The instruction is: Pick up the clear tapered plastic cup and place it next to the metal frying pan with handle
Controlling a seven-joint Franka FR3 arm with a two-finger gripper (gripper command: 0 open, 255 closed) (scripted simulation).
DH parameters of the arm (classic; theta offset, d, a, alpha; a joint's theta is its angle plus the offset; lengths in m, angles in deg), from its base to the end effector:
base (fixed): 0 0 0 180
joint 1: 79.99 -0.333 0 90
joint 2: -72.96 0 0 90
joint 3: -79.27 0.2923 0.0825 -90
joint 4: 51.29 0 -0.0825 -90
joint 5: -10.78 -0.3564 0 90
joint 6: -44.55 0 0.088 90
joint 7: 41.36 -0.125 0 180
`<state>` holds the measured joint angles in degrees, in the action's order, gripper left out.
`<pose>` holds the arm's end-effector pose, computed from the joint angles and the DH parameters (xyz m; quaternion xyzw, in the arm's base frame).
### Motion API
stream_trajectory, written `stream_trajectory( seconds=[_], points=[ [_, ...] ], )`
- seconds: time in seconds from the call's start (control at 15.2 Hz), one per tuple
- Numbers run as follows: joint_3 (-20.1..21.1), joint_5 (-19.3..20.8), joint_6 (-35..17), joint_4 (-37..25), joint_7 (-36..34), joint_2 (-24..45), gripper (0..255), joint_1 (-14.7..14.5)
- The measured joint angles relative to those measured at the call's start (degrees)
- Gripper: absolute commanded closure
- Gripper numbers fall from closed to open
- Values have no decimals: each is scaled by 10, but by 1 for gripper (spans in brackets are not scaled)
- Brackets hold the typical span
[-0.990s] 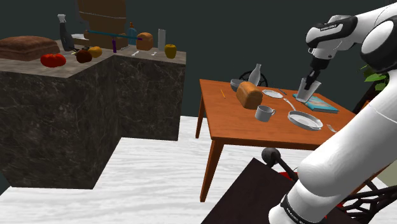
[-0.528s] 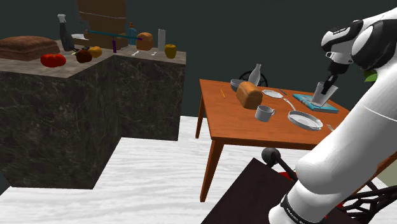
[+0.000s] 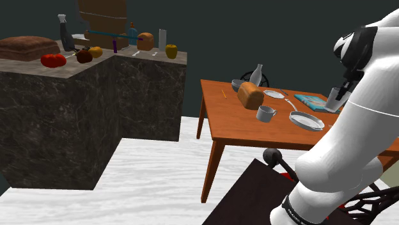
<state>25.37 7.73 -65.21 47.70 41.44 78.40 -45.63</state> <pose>0.0369 -0.5673 0.5124 0.9964 -0.0512 -0.0074 0.0669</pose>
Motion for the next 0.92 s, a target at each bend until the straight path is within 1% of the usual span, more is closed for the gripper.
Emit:
stream_trajectory(
  seconds=[0.92],
  points=[
    [4,-25,-102,88,16,24,255,6]
  ],
)
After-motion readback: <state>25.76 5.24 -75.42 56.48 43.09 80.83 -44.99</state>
